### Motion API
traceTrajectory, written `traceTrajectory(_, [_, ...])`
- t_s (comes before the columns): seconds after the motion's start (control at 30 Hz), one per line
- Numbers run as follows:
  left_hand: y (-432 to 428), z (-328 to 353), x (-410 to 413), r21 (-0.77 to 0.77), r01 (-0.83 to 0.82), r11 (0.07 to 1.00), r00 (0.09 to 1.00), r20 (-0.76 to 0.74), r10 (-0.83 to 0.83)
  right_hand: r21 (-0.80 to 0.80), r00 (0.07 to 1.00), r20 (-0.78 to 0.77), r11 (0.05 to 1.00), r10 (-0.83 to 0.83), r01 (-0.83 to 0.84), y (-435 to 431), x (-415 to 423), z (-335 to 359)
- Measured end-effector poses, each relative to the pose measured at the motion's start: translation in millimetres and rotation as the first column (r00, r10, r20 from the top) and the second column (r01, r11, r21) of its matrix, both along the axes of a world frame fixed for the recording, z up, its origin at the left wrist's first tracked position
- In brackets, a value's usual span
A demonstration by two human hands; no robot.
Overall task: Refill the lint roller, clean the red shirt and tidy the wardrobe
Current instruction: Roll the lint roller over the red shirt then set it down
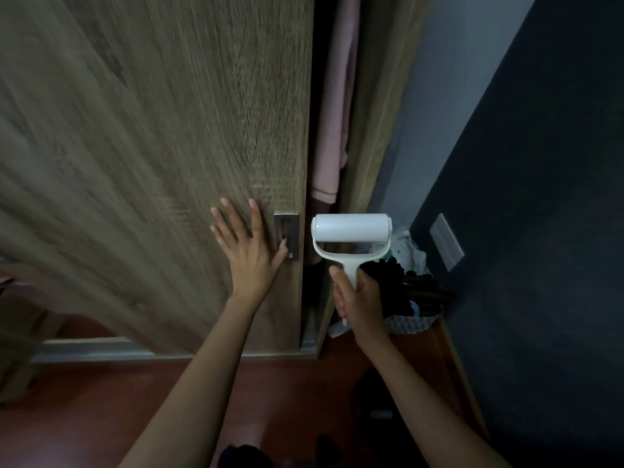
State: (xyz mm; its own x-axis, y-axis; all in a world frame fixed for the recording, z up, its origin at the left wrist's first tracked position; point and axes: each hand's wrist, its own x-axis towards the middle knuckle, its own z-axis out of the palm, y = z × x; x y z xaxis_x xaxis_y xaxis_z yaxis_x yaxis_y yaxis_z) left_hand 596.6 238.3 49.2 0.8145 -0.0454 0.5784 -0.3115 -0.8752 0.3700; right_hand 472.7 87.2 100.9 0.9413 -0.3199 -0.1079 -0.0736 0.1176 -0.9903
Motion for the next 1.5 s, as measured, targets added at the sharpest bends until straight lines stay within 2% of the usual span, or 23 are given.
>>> traceTrajectory(0.57, [206.5, 4.6, 34.0, 0.095, -0.090, 0.991, 0.996, -0.006, 0.091, 0.004, 0.995, 0.005, 0.995, 0.099, -0.100, 158.0, 60.5, -7.7])
traceTrajectory(0.87, [281.1, 8.2, 46.2, 0.133, -0.108, 0.985, 0.994, 0.022, 0.106, -0.001, 0.995, 0.015, 0.995, 0.101, -0.101, 229.3, 81.4, -1.0])
traceTrajectory(1.23, [335.8, 11.9, 53.2, 0.082, -0.124, 0.989, 0.992, -0.024, 0.126, -0.022, 0.988, 0.032, 0.989, 0.149, -0.149, 262.5, 84.4, 2.0])
traceTrajectory(1.5, [373.3, 9.6, 58.3, 0.104, -0.126, 0.986, 0.991, -0.033, 0.130, -0.004, 0.964, 0.032, 0.964, 0.265, -0.265, 272.2, 90.3, -0.2])
